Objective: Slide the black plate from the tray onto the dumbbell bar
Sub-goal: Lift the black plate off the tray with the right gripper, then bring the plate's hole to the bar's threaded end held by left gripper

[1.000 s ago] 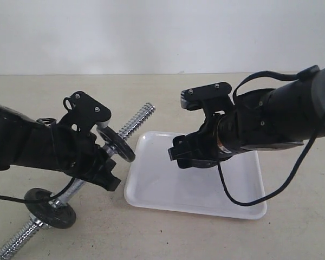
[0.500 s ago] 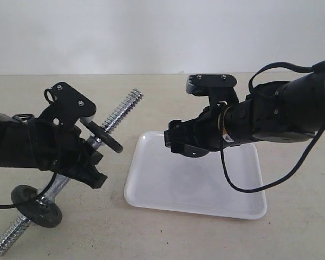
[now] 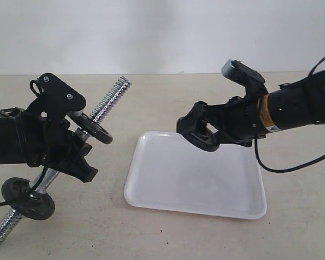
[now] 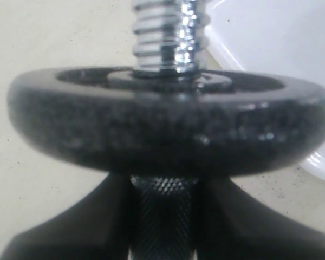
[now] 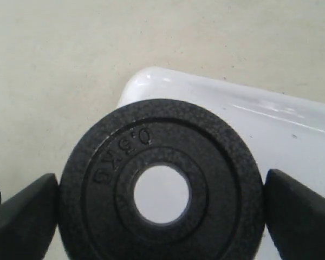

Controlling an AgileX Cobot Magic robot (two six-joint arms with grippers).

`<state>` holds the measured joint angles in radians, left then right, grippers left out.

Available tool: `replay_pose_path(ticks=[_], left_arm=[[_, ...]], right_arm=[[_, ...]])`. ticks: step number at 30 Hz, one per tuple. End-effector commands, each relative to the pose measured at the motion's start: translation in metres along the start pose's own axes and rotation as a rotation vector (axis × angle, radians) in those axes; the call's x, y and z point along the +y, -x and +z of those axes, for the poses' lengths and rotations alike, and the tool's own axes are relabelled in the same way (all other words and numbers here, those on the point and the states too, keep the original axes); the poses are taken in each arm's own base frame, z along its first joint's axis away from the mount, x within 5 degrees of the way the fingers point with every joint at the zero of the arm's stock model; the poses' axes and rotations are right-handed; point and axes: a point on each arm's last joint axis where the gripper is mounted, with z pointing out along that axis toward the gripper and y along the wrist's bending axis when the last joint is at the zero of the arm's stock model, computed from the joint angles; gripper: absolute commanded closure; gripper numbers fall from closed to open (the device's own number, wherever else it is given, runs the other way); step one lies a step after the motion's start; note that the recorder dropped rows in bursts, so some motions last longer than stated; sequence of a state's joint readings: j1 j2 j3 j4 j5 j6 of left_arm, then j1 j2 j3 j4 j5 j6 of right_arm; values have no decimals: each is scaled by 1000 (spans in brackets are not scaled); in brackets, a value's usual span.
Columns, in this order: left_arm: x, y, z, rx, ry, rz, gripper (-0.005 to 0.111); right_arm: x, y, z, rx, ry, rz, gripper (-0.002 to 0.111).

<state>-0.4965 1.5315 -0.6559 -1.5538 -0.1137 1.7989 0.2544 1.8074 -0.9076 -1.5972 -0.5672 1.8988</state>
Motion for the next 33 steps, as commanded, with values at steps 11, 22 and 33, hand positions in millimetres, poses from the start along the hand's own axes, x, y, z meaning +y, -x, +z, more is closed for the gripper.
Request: replay_pose_path(ticks=[11, 22, 33], left_arm=[[-4, 15, -13, -88, -66, 99, 102], [-7, 15, -13, -99, -101, 136, 102], [-15, 17, -15, -123, -186, 157, 102]], right_arm=[[7, 10, -37, 32, 409, 14, 108], [17, 22, -43, -65, 526, 77, 108], [34, 51, -54, -100, 624, 96, 108]])
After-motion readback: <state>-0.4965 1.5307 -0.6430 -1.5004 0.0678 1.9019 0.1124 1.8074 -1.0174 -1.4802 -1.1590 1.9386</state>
